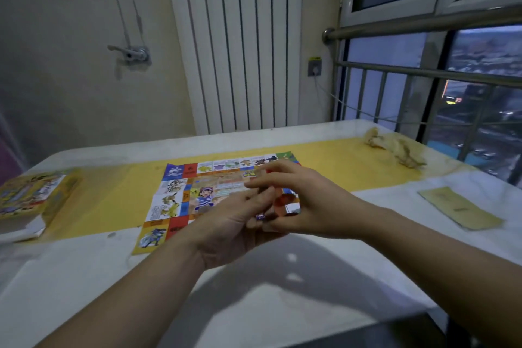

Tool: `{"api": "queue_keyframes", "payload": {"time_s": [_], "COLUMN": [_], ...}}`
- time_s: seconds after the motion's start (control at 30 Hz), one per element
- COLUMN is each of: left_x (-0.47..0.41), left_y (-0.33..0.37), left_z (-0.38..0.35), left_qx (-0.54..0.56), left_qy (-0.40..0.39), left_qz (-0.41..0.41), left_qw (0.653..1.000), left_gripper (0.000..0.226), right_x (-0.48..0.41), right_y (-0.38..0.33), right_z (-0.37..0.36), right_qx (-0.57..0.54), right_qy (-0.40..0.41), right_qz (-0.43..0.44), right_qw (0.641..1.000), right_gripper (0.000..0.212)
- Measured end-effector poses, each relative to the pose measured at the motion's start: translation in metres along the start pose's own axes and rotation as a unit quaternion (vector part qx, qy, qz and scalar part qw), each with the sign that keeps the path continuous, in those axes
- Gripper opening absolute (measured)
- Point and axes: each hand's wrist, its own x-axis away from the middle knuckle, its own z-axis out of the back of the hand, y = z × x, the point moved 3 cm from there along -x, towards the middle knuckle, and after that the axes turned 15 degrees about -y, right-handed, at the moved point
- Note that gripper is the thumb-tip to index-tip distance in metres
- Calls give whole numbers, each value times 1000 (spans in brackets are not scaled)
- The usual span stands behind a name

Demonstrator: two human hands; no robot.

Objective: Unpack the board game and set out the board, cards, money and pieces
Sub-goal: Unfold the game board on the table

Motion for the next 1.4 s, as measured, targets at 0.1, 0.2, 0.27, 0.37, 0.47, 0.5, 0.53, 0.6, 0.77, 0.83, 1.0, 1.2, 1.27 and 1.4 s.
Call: {"api": "queue_keyframes", "payload": {"time_s": [0.1, 0.2, 0.27, 0.37, 0.47, 0.5, 0.53, 0.6, 0.77, 0.83, 1.0, 1.2, 1.27, 1.4], "left_x": [-13, -28, -38, -50, -59, -62, -65, -69, -73, -71, -61, -21, 3, 64], "left_y": [-8, -20, -29, -37, -44, -46, -48, -48, -45, -42, -31, -3, 8, 26], "left_z": [-12, -22, -24, -26, -32, -34, -37, -40, -41, -39, -30, 5, 22, 59], "left_qx": [-16, -64, -149, -370, -488, -500, -507, -519, -530, -528, -525, -511, -502, -494], "left_qy": [-3, -35, -27, 28, 21, 16, 14, 13, 11, 15, 38, 103, 138, 224], "left_qz": [11, 56, 97, 120, 117, 114, 111, 101, 84, 77, 58, 20, -2, -12], "left_qw": [1000, 996, 984, 921, 864, 858, 855, 849, 844, 846, 848, 853, 854, 840], "left_gripper": [26, 42, 60, 57, 41, 38, 36, 33, 30, 29, 25, 23, 22, 22], "right_x": [15, 37, 56, 89, 116, 120, 124, 126, 126, 124, 99, 24, -3, -62], "right_y": [8, 19, 38, 83, 114, 120, 126, 135, 143, 139, 112, 56, 40, 6], "right_z": [5, 18, 25, 34, 40, 41, 43, 46, 50, 50, 49, 36, 23, -12], "right_qx": [-6, 0, 27, 124, 172, 175, 171, 162, 149, 145, 92, 8, 5, 5], "right_qy": [4, -18, -80, -216, -292, -304, -310, -321, -365, -376, -283, -182, -176, -186], "right_qz": [-34, -85, -167, -321, -389, -400, -406, -414, -420, -420, -373, -263, -230, -169], "right_qw": [999, 996, 982, 914, 857, 847, 842, 836, 817, 813, 879, 948, 957, 968], "right_gripper": [59, 66, 75, 82, 83, 82, 82, 83, 87, 90, 87, 57, 49, 41]}}
